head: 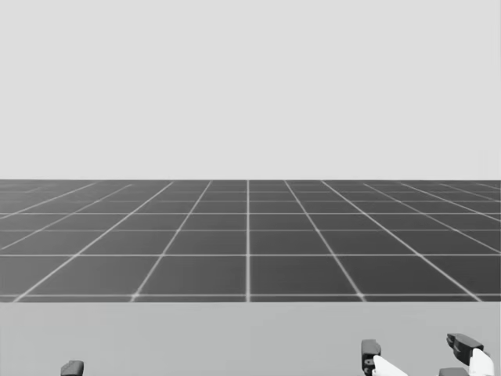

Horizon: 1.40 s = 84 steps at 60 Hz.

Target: Grasp the can of spam and hold it up.

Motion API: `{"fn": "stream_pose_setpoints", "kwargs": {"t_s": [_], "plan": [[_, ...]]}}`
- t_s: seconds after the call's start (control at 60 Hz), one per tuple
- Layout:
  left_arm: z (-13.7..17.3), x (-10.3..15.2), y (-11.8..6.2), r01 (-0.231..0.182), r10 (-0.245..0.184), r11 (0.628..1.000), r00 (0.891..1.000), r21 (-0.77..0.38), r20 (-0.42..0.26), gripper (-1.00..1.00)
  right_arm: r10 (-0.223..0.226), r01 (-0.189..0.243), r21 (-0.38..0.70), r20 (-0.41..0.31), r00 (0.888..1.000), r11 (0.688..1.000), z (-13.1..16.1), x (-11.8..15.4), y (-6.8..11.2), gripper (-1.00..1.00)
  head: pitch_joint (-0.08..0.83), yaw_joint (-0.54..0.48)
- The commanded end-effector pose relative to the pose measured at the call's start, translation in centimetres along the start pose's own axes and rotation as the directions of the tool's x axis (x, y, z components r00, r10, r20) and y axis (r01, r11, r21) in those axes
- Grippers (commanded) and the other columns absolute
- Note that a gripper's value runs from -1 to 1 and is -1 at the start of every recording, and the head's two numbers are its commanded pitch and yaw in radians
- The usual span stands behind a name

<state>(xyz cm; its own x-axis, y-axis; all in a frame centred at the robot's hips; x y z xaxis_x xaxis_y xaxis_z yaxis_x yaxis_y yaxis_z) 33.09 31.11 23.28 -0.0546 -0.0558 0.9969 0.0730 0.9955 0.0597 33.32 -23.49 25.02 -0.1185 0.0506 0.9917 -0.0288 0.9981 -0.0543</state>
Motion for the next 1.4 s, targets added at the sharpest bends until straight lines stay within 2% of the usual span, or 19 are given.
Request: {"fn": "stream_pose_setpoints", "kwargs": {"t_s": [0.017,0.1,0.117,0.167,0.783,1.05,1.067,1.183,1.217,1.25,1.267,1.35,1.4], "plan": [[0.0,0.0,0.0,0.009,-0.009,1.0,1.0,0.003,0.004,-1.0,0.0,0.0,-0.016,0.009,1.0,1.0,0.1,-0.1,0.2,-1.0,-0.002,-0.01],[0.0,-0.1,0.0,0.011,-0.011,1.0,1.0,0.005,0.006,-1.0,0.003,-0.003,-0.005,0.017,1.0,1.0,0.1,0.0,0.2,-1.0,0.008,-0.01],[0.0,-0.1,0.0,0.012,-0.012,1.0,1.0,0.005,0.006,-1.0,0.019,-0.019,-0.006,0.014,1.0,1.0,0.0,0.0,0.2,-1.0,0.02,-0.01],[0.0,-0.1,0.0,0.012,-0.012,1.0,1.0,0.006,0.006,-1.0,0.015,-0.015,-0.006,0.008,1.0,1.0,0.0,0.0,0.2,-1.0,0.038,-0.01],[-0.1,0.0,0.0,0.019,-0.019,1.0,1.0,0.01,0.01,-1.0,0.024,-0.025,-0.022,-0.002,1.0,0.999,-0.1,0.1,0.0,-1.0,0.517,-0.01],[-0.1,-0.1,-0.1,0.028,-0.028,1.0,1.0,0.008,0.006,-1.0,0.039,-0.039,-0.013,-0.01,0.999,0.999,0.1,0.2,0.1,-1.0,0.611,0.01],[-0.1,-0.1,-0.1,0.028,-0.028,1.0,1.0,0.009,0.005,-1.0,0.024,-0.024,-0.001,-0.01,1.0,1.0,0.1,0.3,0.1,-1.0,0.615,0.02],[-0.2,-0.2,-0.2,0.029,-0.029,1.0,1.0,0.007,0.004,-1.0,0.021,-0.021,0.033,-0.012,1.0,0.999,0.3,0.5,0.2,-1.0,0.623,0.02],[-0.2,-0.2,-0.1,0.029,-0.029,1.0,1.0,0.008,0.004,-1.0,0.015,-0.012,0.072,-0.037,0.999,0.997,0.4,0.8,0.1,-1.0,0.623,0.03],[-0.2,-0.2,-0.1,0.028,-0.028,1.0,1.0,0.009,0.004,-1.0,-0.012,0.017,0.098,-0.049,0.999,0.995,0.6,1.3,0.2,-1.0,0.622,0.03],[-0.2,-0.2,-0.1,0.027,-0.027,1.0,1.0,0.01,0.004,-1.0,-0.031,0.041,0.138,-0.069,0.997,0.99,0.8,1.6,0.3,-1.0,0.622,0.03],[-0.2,-0.2,-0.1,0.027,-0.027,1.0,1.0,0.013,0.001,-1.0,-0.056,0.095,0.286,-0.141,0.988,0.954,1.7,3.0,1.4,-1.0,0.622,0.03],[-0.2,-0.3,-0.1,0.029,-0.029,0.999,1.0,0.014,0.0,-1.0,-0.046,0.114,0.362,-0.191,0.98,0.925,2.2,3.5,2.3,-1.0,0.622,0.03]]}}
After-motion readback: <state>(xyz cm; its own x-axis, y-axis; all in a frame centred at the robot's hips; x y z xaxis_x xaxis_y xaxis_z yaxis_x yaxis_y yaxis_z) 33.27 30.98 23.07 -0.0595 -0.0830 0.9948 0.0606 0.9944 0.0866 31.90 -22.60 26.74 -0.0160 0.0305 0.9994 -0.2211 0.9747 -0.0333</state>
